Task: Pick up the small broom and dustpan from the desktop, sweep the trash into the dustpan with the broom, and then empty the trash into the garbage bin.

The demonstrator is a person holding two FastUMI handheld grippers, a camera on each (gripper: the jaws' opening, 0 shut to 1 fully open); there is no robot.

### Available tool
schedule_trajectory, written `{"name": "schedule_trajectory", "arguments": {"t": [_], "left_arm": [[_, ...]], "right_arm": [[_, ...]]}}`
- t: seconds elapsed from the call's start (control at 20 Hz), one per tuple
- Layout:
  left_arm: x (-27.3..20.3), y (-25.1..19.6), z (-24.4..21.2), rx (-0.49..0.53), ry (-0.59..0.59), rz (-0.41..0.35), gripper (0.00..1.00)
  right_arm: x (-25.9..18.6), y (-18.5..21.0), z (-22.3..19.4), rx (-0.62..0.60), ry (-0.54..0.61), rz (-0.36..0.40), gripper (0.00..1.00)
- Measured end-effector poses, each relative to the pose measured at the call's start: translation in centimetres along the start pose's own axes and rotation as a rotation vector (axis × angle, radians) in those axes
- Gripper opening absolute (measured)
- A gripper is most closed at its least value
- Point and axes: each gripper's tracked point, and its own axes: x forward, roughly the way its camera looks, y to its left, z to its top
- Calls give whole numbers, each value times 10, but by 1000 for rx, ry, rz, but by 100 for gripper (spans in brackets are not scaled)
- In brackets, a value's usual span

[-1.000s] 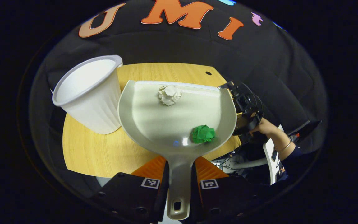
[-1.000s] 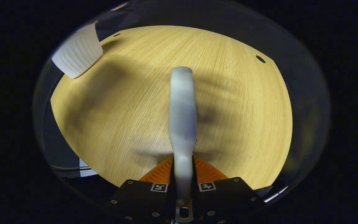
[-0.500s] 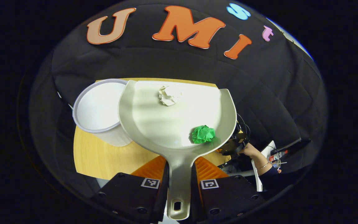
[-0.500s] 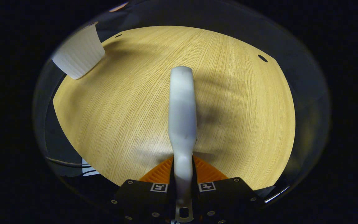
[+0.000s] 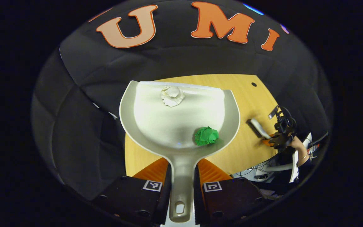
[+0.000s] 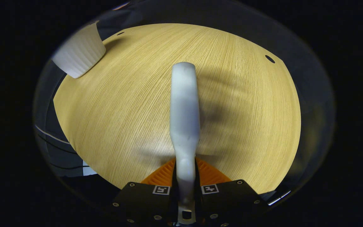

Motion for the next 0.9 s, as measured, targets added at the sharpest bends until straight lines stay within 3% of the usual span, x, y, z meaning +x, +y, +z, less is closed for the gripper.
{"name": "schedule_trajectory", "arguments": {"t": [0.25,0.9], "left_arm": [[2,43,-4,154,95,137,34],[-17,99,14,601,305,360,33]], "right_arm": [[-1,3,5,-8,10,-7,21],[8,3,-2,26,12,-25,21]]}}
